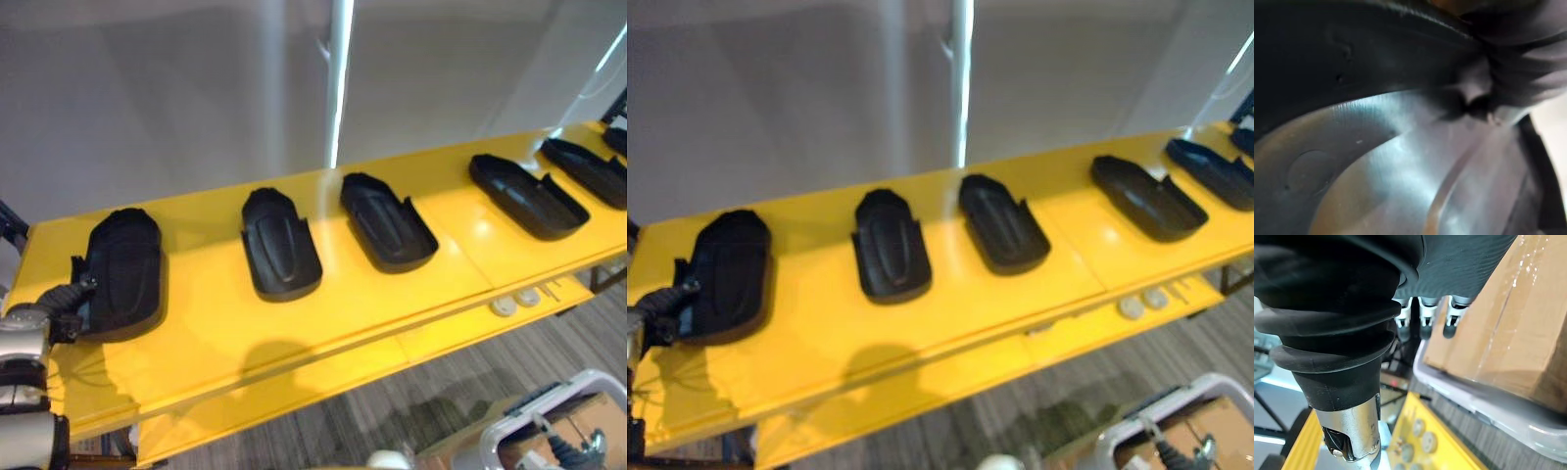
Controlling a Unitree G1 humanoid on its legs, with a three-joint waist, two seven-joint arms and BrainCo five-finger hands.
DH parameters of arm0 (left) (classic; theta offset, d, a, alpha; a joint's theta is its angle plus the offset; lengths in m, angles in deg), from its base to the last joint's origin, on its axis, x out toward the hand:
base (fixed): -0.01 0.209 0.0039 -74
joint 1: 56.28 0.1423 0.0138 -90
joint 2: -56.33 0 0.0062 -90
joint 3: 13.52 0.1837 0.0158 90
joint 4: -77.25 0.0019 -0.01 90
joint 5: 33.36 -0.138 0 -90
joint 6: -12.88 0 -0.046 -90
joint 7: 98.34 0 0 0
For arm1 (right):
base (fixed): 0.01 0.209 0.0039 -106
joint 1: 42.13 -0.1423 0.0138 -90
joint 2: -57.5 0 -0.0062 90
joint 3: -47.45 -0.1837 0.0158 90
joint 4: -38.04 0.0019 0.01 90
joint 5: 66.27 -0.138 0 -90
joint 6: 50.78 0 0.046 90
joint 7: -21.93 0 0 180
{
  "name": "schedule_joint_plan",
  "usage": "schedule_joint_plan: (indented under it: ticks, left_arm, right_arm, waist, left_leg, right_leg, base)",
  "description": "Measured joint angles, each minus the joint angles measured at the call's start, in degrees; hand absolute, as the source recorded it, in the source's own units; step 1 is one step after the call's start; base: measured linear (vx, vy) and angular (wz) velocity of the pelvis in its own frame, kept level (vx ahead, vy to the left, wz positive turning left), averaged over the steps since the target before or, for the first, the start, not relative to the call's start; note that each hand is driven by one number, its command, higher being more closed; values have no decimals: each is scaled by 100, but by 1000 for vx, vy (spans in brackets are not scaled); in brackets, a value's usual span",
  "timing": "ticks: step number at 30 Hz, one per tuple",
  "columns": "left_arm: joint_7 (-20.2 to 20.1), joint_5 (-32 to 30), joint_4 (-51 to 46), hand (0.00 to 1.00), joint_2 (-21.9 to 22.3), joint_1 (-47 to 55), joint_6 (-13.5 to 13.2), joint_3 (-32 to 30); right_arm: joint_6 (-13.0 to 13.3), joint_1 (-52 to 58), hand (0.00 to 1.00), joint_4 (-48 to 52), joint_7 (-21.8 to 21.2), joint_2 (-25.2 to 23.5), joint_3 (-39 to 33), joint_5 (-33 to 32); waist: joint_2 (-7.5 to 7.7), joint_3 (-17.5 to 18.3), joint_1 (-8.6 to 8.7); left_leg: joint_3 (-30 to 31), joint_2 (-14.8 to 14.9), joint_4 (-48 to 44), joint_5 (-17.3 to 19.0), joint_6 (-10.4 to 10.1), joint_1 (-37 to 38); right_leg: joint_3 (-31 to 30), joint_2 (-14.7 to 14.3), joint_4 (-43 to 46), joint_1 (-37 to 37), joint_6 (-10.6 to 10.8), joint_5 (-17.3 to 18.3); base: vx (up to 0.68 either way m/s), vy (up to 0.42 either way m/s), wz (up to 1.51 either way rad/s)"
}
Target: Walk over and take plastic housings, then place them on the shelf
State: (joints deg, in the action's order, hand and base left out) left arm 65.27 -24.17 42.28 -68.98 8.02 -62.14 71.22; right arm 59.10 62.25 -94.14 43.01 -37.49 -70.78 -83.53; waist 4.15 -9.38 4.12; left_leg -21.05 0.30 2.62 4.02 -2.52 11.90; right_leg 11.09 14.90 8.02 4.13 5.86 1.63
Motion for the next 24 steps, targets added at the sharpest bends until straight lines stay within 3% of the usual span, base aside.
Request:
schedule_joint_plan:
  ticks: [1, 11, 24]
  left_arm:
    - [-3, 0, -3, 0, 0, 0, 0, 0]
    - [64, 227, -17, 0, 34, -17, -19, 3]
    - [701, 333, -90, 0, 238, -34, -143, -4]
  right_arm:
    - [0, 10, 0, 0, -1, 0, -4, 0]
    - [10, -3, 0, 1, -113, -39, -32, 4]
    - [40, -50, 0, 2, -251, -38, -35, 5]
  waist:
    - [7, 0, 1]
    - [-5, -8, 9]
    - [-115, -78, 4]
  left_leg:
    - [-5, -4, 17, 0, 0, 5]
    - [6, -105, 190, -120, 25, 25]
    - [3, -93, 195, -165, 18, 24]
  right_leg:
    - [0, 1, 7, -2, 0, 1]
    - [17, 23, -76, -3, 4, 3]
    - [15, 4, -88, -6, 10, 4]
  base:
    - [-73, -14, -5]
    - [-18, -2, 0]
    - [0, 0, 0]
